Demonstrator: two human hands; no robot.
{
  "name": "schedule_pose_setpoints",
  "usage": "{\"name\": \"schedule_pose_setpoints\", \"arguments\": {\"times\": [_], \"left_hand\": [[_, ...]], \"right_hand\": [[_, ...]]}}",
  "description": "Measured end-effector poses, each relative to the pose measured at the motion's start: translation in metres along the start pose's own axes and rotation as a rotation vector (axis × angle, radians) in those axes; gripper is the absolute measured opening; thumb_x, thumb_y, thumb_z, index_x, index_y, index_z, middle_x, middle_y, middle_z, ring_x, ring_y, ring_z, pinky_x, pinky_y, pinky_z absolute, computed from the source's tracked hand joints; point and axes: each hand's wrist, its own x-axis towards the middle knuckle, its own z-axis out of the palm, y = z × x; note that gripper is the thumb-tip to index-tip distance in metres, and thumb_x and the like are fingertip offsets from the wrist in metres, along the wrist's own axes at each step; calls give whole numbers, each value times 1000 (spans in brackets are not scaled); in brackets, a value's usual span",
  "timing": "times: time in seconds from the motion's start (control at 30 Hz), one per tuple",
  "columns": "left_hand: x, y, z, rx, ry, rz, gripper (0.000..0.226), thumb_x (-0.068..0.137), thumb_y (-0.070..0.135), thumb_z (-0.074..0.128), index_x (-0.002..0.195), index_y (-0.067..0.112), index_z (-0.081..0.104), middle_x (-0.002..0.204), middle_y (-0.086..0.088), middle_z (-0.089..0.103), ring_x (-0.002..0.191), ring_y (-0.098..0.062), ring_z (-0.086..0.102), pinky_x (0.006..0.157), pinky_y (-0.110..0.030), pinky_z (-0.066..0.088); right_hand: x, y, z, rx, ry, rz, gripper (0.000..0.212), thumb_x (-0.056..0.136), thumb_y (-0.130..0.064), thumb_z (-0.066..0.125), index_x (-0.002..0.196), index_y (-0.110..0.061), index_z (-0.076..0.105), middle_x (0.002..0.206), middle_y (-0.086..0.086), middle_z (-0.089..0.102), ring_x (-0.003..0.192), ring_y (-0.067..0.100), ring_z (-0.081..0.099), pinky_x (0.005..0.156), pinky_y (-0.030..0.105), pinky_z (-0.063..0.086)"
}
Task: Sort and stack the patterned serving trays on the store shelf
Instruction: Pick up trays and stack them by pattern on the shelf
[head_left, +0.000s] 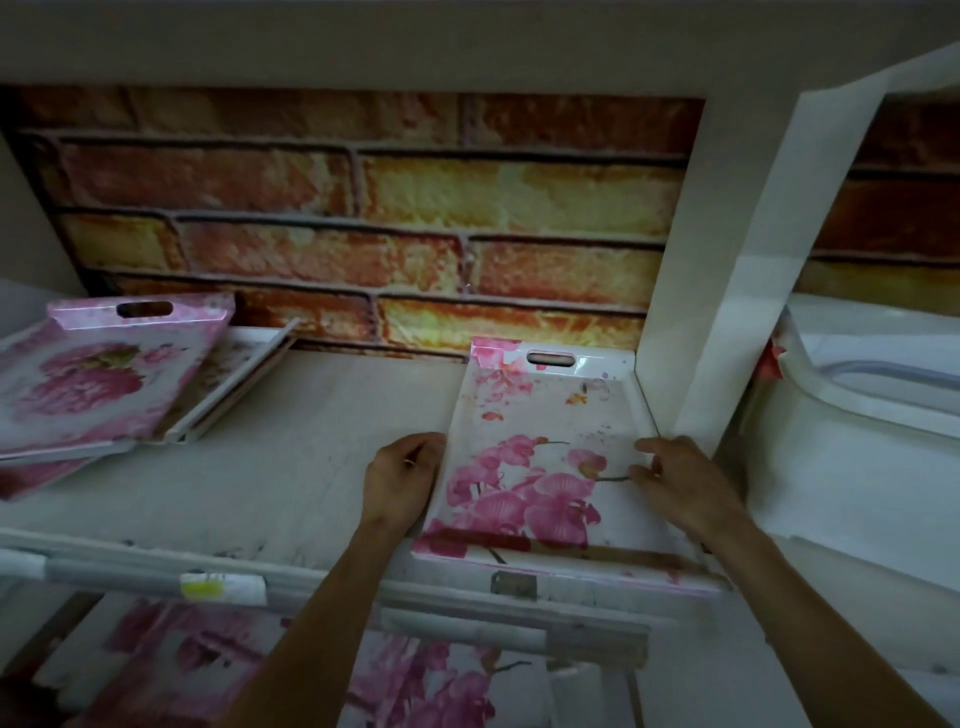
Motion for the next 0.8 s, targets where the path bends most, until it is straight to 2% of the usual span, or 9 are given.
{"name": "schedule_pose_setpoints", "arguments": {"times": [0.13, 0.23, 0.33, 0.47, 0.57, 0.63, 0.8], "left_hand": [[-8, -2, -7, -72, -7, -42, 19, 92, 29, 57, 95, 24, 76, 93, 11, 74, 85, -6, 67, 83, -28, 54], [-14, 0, -13, -132, 13, -80, 19, 93, 27, 56, 86, 32, 72, 79, 10, 71, 71, -11, 63, 71, -30, 51], [-19, 0, -21, -246, 30, -114, 20, 96, 26, 54, 93, 32, 73, 74, 5, 67, 58, -12, 55, 56, -28, 45], [-22, -5, -43, -314, 74, -114, 21, 97, 22, 53, 100, 24, 74, 72, 4, 66, 57, -10, 52, 54, -27, 43], [-21, -12, -67, -337, 115, -117, 21, 97, 21, 54, 98, 24, 74, 69, 4, 64, 52, -10, 48, 49, -25, 40], [-19, -16, -84, -335, 145, -109, 21, 97, 22, 54, 97, 24, 74, 68, 3, 63, 48, -9, 46, 45, -22, 37], [-3, -21, -132, -226, 205, -53, 21, 97, 33, 53, 100, 29, 74, 70, 6, 66, 55, -7, 53, 58, -26, 42]], "right_hand": [[-5, -27, 1, 79, -92, -122, 39, 95, -43, 54, 127, -22, 59, 119, 3, 63, 91, 12, 57, 83, 26, 47], [-9, -46, 4, 114, -136, -217, 33, 97, -34, 53, 125, -21, 61, 122, -3, 65, 96, 7, 58, 84, 22, 45], [-12, -62, 7, 138, -174, -249, 38, 95, -29, 56, 132, -22, 56, 122, -1, 62, 102, 10, 59, 90, 24, 47], [-12, -84, 15, 145, -208, -282, 34, 95, -31, 56, 130, -28, 57, 110, -6, 61, 98, 10, 60, 88, 25, 48], [-9, -100, 23, 150, -216, -331, 34, 95, -34, 56, 128, -31, 59, 120, -10, 64, 104, 7, 60, 93, 29, 49], [-8, -116, 28, 167, -227, -365, 33, 95, -30, 56, 128, -28, 59, 122, -10, 64, 102, 4, 59, 92, 25, 49], [-4, -163, 49, 158, -229, -418, 33, 95, -26, 56, 127, -25, 61, 108, -8, 64, 93, 6, 62, 87, 24, 50]]}}
